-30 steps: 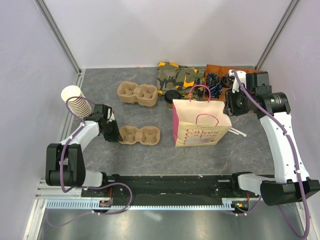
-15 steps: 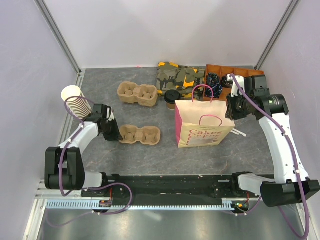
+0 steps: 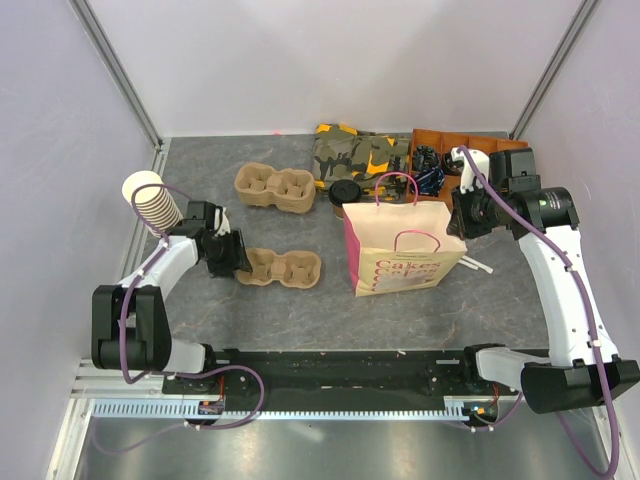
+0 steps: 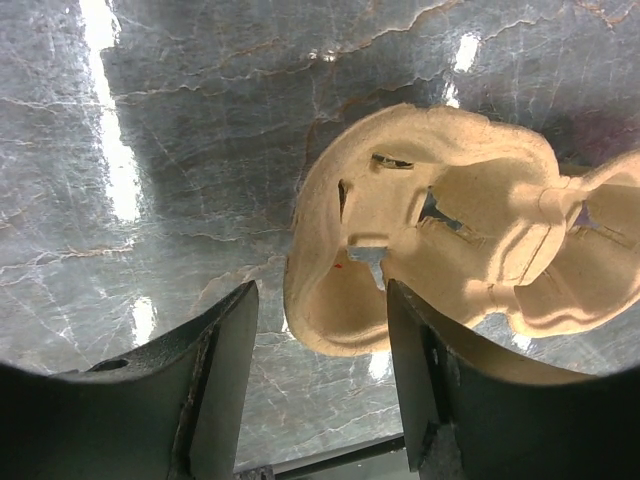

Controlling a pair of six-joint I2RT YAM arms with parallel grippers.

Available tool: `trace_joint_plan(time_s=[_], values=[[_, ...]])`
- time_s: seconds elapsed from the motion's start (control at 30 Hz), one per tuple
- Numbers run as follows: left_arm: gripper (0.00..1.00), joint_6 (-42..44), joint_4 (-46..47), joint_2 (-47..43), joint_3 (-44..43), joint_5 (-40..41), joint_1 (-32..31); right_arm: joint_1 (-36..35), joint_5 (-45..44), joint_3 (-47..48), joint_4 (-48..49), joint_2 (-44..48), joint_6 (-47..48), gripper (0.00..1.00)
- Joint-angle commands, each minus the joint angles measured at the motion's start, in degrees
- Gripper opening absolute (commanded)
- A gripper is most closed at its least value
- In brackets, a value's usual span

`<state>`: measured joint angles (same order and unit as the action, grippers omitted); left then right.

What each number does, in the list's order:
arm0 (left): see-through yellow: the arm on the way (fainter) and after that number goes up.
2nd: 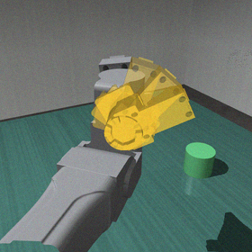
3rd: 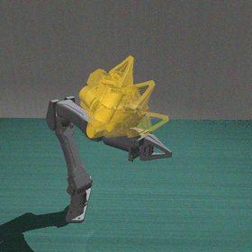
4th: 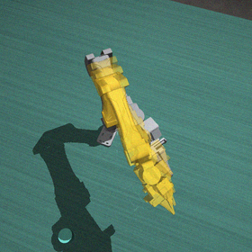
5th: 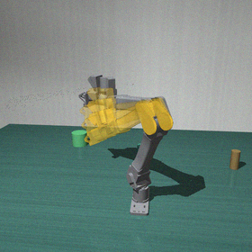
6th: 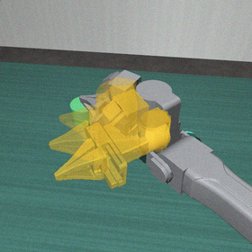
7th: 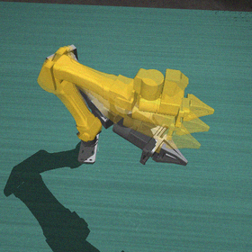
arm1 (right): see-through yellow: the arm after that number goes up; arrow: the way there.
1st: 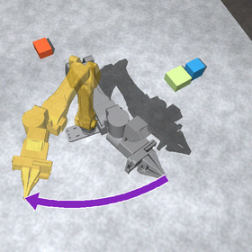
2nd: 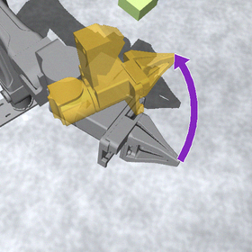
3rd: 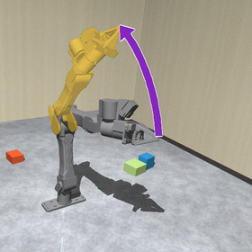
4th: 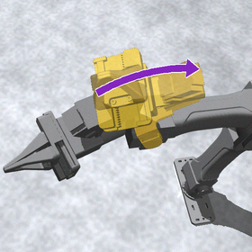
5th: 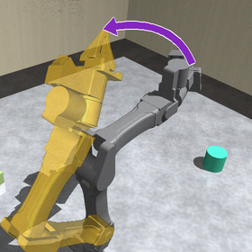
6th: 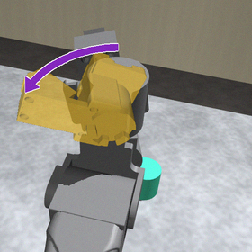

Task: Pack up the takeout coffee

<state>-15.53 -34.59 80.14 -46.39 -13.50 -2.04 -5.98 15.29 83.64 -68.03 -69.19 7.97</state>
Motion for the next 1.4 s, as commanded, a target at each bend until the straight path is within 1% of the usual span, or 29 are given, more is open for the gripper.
trace_joint_plan(time_s=[0.0, 0.1, 0.4, 0.5, 0.53, 0.6, 0.7, 0.73, 0.77, 0.83, 0.87, 0.93, 1.0, 1.1, 1.23, 1.27, 1.33, 1.37], values=[[0.61, 2.52, 0.66, 0.1, -2.21, -0.65, 0.11, 0.09, 1.85, 1.35, -0.17, 0.28, 1.43, 0.0], [0.58, 2.52, 1.36, 0.63, -2.12, -0.92, 0.11, 0.18, 2.11, 1.53, -0.26, 0.19, 1.79, 0.0], [0.4, 3.57, 3.56, 3.71, -2.74, -1.01, 0.11, 0.18, 6.5, 3.2, -1.14, -0.33, 4.77, 0.0], [0.27, 4.89, 3.39, 3.1, -3.09, -2.06, 0.11, 0.09, 9.67, 4.16, -2.45, -1.03, 7.23, 0.0], [0.19, 5.16, 3.13, 2.05, -3.27, -2.23, 0.11, 0.18, 10.28, 4.69, -2.72, -1.12, 8.72, 0.0], [0.1, 6.73, 2.07, 0.2, -3.88, -3.72, 0.11, 0.18, 13.27, 5.48, -4.03, -1.65, 11.18, 0.0], [0.03, 9.36, 0.41, -4.45, -5.11, -5.83, 0.11, 0.09, 16.43, 6.71, -5.35, -2.0, 17.06, 0.0], [0.02, 10.25, -0.3, -5.77, -5.98, -6.54, 0.11, 0.18, 17.14, 7.24, -5.88, -2.26, 18.82, 0.0], [0.02, 10.95, -1.87, -7.96, -6.51, -8.37, 0.2, 0.09, 17.93, 7.85, -6.32, -2.79, 23.02, 0.0], [0.02, 13.24, -3.81, -10.17, -8.53, -10.49, 0.2, 0.09, 20.48, 10.84, -8.6, -3.58, 28.04, 0.0], [0.02, 14.11, -5.3, -12.09, -9.15, -12.93, 0.2, 0.18, 20.83, 11.89, -9.22, -4.37, 31.81, 0.0], [0.02, 17.18, -6.54, -14.3, -10.81, -15.67, 0.2, 0.0, 22.23, 14.88, -10.36, -5.68, 35.34, 0.0], [0.02, 18.25, -8.2, -17.2, -12.75, -16.47, 0.2, -0.43, 23.64, 17.42, -12.56, -6.48, 39.66, 0.0], [0.02, 21.41, -10.49, -19.66, -16.61, -16.83, 0.2, -2.36, 23.21, 18.23, -13.36, -6.84, 42.73, 0.0], [0.07, 29.05, -11.38, -22.3, -21.63, -17.87, 0.2, -5.97, 22.33, 17.97, -13.44, -7.71, 42.75, 0.0], [0.08, 33.59, -12.34, -22.48, -22.33, -19.45, 0.11, -6.5, 22.33, 17.79, -13.36, -7.98, 42.49, 0.0], [0.11, 37.57, -16.89, -21.34, -23.39, -22.96, -0.33, -7.73, 22.5, 17.0, -13.53, -8.77, 41.87, 0.0], [0.11, 42.9, -19.09, -20.73, -22.87, -23.85, -0.85, -7.91, 22.68, 16.74, -13.45, -8.94, 41.78, 0.0]])
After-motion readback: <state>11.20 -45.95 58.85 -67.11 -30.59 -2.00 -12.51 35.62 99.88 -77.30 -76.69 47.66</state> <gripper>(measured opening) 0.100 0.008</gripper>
